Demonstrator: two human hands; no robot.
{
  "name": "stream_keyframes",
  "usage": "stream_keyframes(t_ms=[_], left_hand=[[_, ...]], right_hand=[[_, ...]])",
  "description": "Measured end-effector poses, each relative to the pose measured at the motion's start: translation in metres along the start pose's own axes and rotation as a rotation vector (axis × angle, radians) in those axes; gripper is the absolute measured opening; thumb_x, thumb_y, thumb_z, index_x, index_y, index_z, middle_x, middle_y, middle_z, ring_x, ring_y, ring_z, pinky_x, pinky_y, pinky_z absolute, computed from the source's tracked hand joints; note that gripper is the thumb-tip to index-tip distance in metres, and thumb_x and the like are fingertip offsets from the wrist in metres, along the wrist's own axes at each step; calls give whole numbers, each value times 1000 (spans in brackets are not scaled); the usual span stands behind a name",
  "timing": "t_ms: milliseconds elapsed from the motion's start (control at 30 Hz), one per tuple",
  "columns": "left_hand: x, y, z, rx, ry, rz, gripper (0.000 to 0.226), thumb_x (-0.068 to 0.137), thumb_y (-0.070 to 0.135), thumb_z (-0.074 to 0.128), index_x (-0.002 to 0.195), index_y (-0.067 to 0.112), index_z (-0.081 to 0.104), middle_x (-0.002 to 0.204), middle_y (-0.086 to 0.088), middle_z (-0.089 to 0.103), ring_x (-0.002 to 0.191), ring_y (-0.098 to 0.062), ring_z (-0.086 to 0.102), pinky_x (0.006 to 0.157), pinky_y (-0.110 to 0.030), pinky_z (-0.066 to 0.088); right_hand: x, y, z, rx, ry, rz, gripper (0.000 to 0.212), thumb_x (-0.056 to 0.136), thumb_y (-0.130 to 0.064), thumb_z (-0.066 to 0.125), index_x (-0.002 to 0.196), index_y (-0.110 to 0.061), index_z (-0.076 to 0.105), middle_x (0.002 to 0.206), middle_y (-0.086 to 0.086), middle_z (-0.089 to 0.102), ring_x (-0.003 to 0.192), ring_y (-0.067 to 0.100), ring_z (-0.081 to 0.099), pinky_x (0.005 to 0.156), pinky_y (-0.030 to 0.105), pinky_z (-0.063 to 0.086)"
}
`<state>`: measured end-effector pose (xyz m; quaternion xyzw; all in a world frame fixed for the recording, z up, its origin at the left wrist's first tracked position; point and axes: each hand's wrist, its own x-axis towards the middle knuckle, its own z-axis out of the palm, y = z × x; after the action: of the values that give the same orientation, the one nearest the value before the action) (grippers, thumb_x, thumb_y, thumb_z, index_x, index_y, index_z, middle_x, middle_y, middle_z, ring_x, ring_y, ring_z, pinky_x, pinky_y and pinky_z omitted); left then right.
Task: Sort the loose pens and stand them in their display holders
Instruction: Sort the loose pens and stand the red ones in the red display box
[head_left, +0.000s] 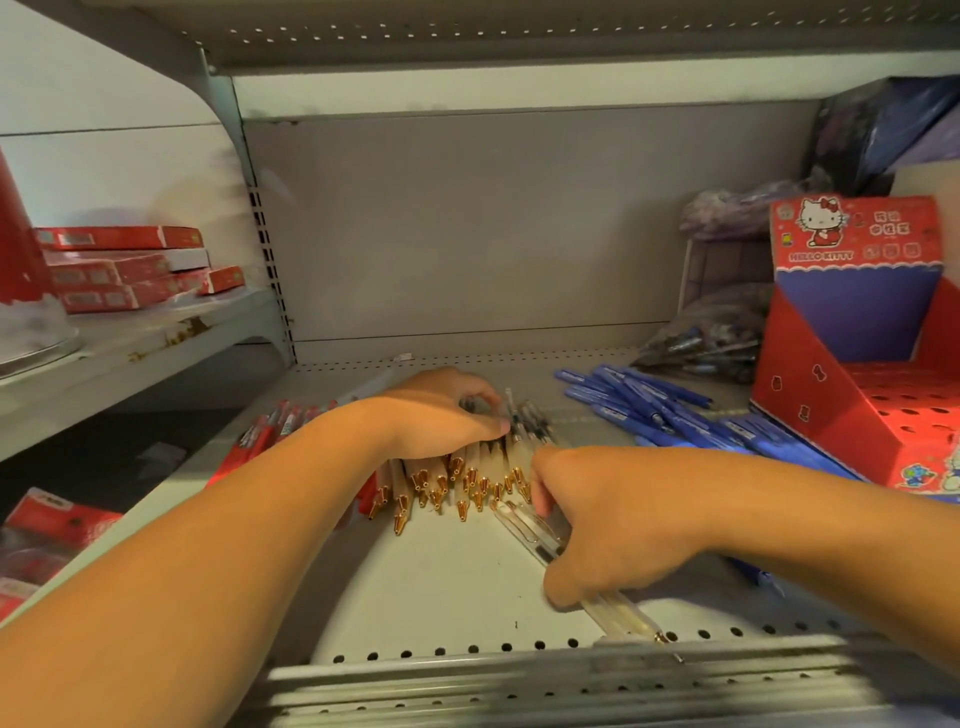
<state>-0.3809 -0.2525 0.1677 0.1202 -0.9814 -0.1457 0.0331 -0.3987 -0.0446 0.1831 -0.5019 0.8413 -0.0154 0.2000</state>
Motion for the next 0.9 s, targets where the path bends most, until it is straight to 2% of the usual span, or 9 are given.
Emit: stream_keyframes(t_ms=[67, 100, 167, 333, 500, 600, 733, 833, 900], left_hand=[[-1, 0, -2, -18, 13, -6, 37, 94, 57, 52, 129, 44, 54, 109, 20, 54, 66, 5, 51, 51, -9, 35], [-1, -1, -2, -23, 14, -6, 35, 94, 56, 52, 127, 44, 55, 109, 20, 54, 68, 4, 53, 50, -8, 36], [-1, -3, -1, -23, 9, 9, 34, 95, 55, 52, 126, 43, 56, 124, 17, 56, 80, 3, 55, 57, -12, 37], [-1, -6, -1, -10, 1, 24, 33, 96, 56, 50, 125, 43, 57, 129, 15, 55, 68, 5, 49, 57, -15, 36], [0, -11, 0, -86, 3, 4, 31, 97, 56, 47, 123, 44, 57, 121, 17, 60, 94, -1, 59, 65, -16, 40], [-1, -14, -1, -177, 17, -20, 26, 102, 48, 42, 123, 44, 57, 115, 18, 61, 95, -1, 59, 66, -18, 40], [-1, -14, -2, -204, 68, 10, 27, 106, 32, 37, 124, 34, 58, 116, 10, 61, 98, -6, 57, 73, -19, 42], [-1, -14, -1, -169, 65, 5, 29, 106, 28, 39, 129, 31, 56, 117, 13, 57, 98, -4, 52, 78, -18, 36], [-1, -13, 0, -170, 64, -11, 32, 105, 31, 39, 134, 31, 53, 119, 13, 53, 102, -6, 49, 81, -18, 35]], right_hand=[[0, 0, -1, 15, 3, -6, 42, 79, -32, 72, 111, -6, 65, 98, 10, 72, 65, 11, 56, 37, 9, 35], [-1, 1, -2, 25, 5, -5, 43, 79, -31, 72, 113, -6, 65, 99, 11, 73, 67, 11, 56, 40, 10, 37], [-1, 2, -4, 60, 5, 1, 46, 79, -30, 73, 116, -4, 64, 101, 15, 72, 68, 12, 55, 43, 13, 39], [-1, 4, -6, 242, -9, 24, 45, 84, -18, 75, 120, 4, 59, 82, 12, 64, 52, 11, 56, 44, 15, 46], [-4, 9, -7, 470, -9, 7, 34, 83, -7, 76, 112, -5, 58, 87, 14, 68, 58, 17, 61, 53, 22, 53], [-5, 17, -11, 577, 9, -17, 31, 83, -4, 75, 108, -9, 57, 79, 11, 71, 61, 19, 64, 59, 27, 55], [0, 28, -25, 743, 108, -79, 24, 82, -2, 75, 96, -9, 57, 71, 10, 71, 59, 19, 65, 57, 29, 55], [19, 35, -41, 796, 235, -8, 31, 81, -6, 77, 104, -9, 56, 71, 8, 74, 63, 18, 69, 58, 26, 57], [38, 35, -47, 800, 276, 45, 25, 81, -9, 77, 100, -9, 61, 71, 6, 73, 64, 16, 68, 63, 27, 60]])
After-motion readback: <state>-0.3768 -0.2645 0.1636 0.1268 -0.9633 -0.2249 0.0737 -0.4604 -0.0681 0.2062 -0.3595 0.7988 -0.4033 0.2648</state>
